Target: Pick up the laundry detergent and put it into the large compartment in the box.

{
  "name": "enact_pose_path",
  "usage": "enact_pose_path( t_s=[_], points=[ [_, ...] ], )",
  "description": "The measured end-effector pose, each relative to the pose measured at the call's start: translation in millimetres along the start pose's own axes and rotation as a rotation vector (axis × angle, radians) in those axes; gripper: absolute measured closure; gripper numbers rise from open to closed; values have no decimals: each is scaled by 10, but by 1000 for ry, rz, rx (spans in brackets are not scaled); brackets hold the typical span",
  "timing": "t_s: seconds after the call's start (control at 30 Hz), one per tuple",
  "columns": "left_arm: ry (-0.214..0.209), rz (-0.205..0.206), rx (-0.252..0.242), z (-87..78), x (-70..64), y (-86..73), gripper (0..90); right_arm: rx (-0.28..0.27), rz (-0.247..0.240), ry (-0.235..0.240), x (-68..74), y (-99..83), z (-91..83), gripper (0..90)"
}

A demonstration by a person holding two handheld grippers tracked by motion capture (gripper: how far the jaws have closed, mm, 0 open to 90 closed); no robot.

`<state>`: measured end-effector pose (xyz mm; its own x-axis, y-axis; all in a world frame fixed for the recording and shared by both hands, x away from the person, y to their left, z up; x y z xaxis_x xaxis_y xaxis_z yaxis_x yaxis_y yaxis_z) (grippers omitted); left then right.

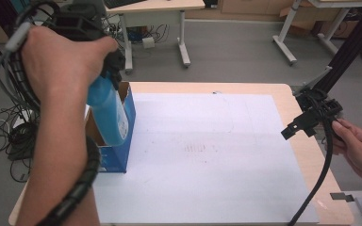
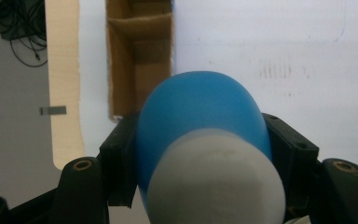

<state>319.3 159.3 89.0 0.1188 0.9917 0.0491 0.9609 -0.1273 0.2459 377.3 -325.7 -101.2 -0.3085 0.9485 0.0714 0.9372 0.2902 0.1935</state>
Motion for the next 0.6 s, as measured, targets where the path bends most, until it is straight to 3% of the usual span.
enact_pose_path(
  t_s=[0.13,0.4,0.6],
  points=[
    [25,-10,-17,-30,137,89,374,5,-5,-5,41,56,15,37],
    [22,-17,-33,33,385,239,375,7,-22,-17,135,126,19,40],
    [37,-19,-28,79,473,331,375,9,-27,-15,163,158,-1,39]
  ],
)
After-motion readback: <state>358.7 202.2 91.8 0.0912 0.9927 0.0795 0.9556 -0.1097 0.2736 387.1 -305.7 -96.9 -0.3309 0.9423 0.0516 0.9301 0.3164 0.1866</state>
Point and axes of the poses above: each handheld gripper's, and its own axes: z roughly forward along the jaws, y roughly out of its top, x roughly to its left, the point moved 1 cm from there along z, roughly forward along the jaws, and after that the axes turned 8 degrees about z, right-handed, at the moved point
